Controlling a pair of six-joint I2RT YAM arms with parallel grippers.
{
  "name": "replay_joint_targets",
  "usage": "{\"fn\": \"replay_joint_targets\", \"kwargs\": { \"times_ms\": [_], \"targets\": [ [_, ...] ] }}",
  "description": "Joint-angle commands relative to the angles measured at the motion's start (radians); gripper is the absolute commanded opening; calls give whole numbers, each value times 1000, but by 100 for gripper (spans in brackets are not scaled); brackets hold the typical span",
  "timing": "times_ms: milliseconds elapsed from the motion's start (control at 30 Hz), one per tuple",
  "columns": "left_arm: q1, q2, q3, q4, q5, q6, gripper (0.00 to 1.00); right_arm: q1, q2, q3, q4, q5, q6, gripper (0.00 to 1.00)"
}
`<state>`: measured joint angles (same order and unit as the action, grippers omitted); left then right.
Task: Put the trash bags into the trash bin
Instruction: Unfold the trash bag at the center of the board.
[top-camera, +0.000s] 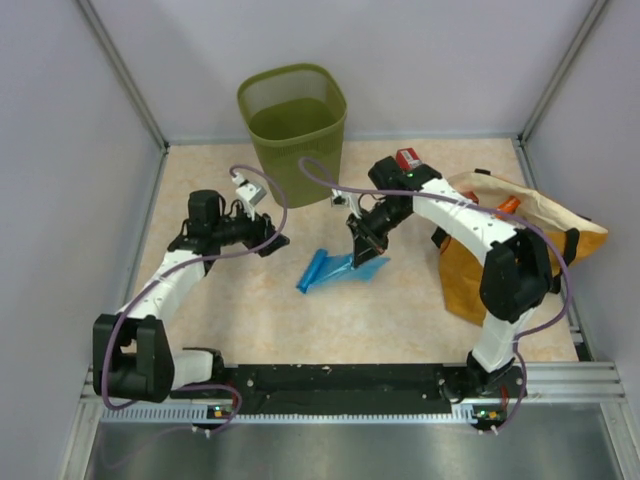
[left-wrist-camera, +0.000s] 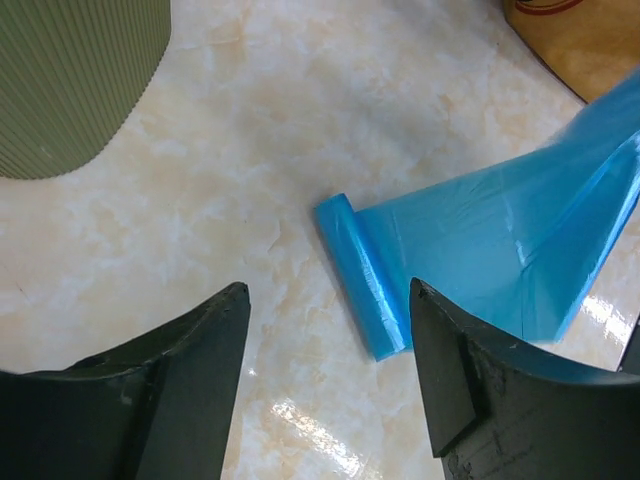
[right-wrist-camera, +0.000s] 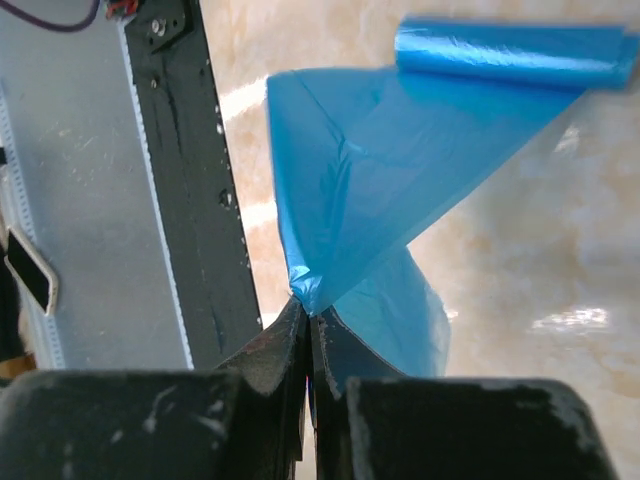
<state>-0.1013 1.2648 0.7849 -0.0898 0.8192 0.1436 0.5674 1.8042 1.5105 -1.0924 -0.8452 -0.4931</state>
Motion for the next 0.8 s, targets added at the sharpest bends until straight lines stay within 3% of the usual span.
{"fn": "replay_joint_targets", "kwargs": {
  "times_ms": [0,367,767],
  "targets": [
    [-14,-21,11,10,-6,44,69,6,-114,143,-43,26,19,0],
    [-78,39,88,-57,-150,65,70,5,-163,373,-161,47,25,0],
    [-205,171,198,-131,-413,105,70,3,-264,505,-236,196,1,0]
  ]
}}
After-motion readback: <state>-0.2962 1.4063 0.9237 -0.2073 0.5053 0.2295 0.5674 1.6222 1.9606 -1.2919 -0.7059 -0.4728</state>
